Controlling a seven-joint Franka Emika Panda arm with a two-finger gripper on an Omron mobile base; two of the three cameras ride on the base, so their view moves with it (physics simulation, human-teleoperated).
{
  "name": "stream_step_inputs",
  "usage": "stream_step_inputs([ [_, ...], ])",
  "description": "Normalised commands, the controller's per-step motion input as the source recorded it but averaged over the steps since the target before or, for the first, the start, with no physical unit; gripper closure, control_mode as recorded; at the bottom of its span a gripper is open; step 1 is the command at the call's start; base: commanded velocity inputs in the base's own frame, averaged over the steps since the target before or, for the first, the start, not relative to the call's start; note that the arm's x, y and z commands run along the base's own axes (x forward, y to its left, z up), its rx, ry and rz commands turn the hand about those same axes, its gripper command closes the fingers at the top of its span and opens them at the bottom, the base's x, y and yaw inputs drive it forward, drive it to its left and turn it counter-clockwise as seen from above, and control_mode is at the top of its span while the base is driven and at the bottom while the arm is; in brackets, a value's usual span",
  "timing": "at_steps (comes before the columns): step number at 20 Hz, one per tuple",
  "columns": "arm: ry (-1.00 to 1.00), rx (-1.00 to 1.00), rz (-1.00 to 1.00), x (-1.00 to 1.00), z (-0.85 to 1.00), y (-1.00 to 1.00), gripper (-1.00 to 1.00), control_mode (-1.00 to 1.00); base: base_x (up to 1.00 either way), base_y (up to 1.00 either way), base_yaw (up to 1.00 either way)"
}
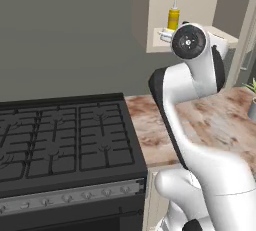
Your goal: Move the mustard and shaker from the cabinet to the dining counter.
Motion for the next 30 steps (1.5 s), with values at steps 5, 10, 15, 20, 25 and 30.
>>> stream_step_inputs([
  [5,0.0,0.0,-0.21,0.43,0.0,-0.63,-1.0,-1.0,0.0,0.0,0.0],
  [10,0.0,0.0,-0.24,0.19,0.0,-0.75,-1.0,-1.0,0.0,0.0,0.0],
  [15,0.0,0.0,-0.26,-0.09,0.0,-0.92,-1.0,-1.0,0.0,0.0,0.0],
  [20,0.0,0.0,-0.31,-0.52,0.0,-1.0,-1.0,-1.0,0.0,0.0,0.0],
  [25,0.0,0.0,-0.3,-0.56,0.0,-1.0,-1.0,-1.0,0.0,0.0,0.0],
  [30,0.03,0.0,-0.23,-0.39,-0.01,-1.0,-1.0,-1.0,0.0,0.0,0.0],
])
